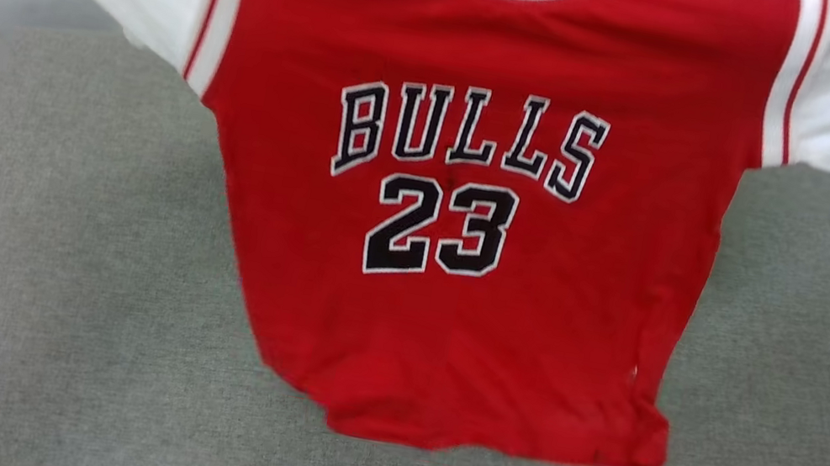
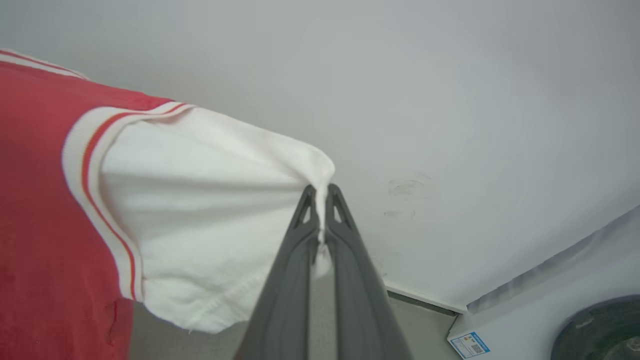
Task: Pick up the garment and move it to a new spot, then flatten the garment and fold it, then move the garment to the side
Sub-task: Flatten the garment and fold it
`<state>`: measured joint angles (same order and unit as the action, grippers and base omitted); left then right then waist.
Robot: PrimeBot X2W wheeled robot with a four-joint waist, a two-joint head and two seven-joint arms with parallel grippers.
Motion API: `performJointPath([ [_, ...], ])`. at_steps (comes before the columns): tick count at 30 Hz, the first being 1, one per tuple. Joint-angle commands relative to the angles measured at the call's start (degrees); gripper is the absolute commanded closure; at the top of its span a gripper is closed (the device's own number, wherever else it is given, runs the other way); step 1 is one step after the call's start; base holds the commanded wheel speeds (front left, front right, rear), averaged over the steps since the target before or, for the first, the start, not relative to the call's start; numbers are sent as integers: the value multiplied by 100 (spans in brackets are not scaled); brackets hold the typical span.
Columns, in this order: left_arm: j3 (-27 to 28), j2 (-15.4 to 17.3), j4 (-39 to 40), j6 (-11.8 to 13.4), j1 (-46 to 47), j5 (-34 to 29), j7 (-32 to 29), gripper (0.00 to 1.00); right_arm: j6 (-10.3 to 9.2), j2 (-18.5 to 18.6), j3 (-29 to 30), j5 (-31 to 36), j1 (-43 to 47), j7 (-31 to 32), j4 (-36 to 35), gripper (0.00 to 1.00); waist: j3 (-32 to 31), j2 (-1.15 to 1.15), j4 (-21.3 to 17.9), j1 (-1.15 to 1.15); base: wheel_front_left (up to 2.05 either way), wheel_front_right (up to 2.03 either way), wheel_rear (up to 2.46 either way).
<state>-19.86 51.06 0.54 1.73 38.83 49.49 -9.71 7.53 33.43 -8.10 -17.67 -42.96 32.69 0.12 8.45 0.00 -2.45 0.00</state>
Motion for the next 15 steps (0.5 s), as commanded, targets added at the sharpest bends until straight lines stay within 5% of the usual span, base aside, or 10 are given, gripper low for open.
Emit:
performJointPath([
  [1,50,27,61,46,-98,43,46,100,-8,20,36,-4,-115,-37,-48,100,-62,0,-42,0,0,0,0],
  [15,1443,557,1385,809,-149,168,744,100,-8,-228,481,-18,-556,-288,-924,100,61,0,-154,0,0,0,0],
])
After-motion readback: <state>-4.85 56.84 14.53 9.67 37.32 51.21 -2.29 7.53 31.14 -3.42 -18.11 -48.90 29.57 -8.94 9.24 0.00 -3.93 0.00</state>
